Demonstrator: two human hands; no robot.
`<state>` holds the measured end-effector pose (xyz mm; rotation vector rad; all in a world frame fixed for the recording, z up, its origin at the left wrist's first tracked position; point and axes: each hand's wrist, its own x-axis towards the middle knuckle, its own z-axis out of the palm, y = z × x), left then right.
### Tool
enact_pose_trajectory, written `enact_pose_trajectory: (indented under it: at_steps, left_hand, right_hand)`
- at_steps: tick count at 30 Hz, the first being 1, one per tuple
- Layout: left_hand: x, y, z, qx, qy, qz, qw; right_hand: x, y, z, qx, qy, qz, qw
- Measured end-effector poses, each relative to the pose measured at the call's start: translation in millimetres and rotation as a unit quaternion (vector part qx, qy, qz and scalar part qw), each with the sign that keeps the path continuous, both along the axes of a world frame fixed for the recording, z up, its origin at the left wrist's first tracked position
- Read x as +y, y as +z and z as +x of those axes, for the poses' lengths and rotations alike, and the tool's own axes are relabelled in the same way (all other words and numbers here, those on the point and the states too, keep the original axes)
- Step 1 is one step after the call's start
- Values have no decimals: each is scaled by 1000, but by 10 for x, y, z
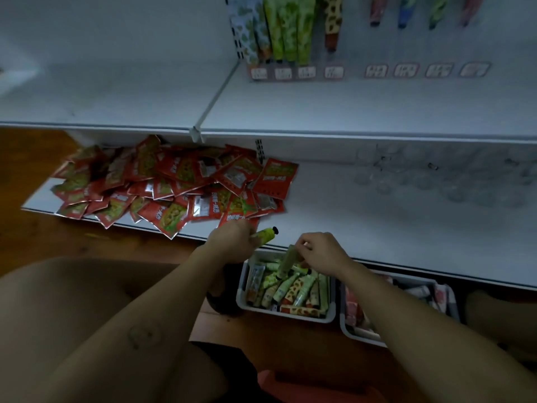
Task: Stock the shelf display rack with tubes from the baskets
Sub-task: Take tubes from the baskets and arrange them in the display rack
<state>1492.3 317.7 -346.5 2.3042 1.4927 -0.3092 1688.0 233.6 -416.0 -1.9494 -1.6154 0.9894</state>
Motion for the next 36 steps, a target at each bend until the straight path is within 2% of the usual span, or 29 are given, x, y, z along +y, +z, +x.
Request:
enact_pose_trajectory:
  at_steps: [3, 6, 10, 16, 25, 32, 36]
  left_hand:
    - [-48, 226, -5, -26, -1, 9, 1000]
    - [-105, 441, -6, -69, 1, 22, 997]
    - [-108, 763, -56, -98, -3, 54, 994]
    - [-85, 1358, -13, -173, -12, 92, 981]
    - [141, 1928, 349, -274, -39, 132, 952]
    - [468, 2142, 529, -370, -40, 158, 915]
    - [735, 2149, 591, -406, -21, 146, 902]
  right_hand:
    - [40, 291, -35, -4, 1, 38, 999]
    - [34, 600, -47, 15, 2, 35, 999]
    - [34, 1018, -57, -46, 10, 66, 997]
    - [-15, 1688, 102, -60, -25, 138, 988]
    - [47, 2660, 412, -251, -38, 204, 946]
    - [438, 3190, 555, -235, -67, 246, 938]
    - [735, 3294, 653, -179, -85, 274, 941]
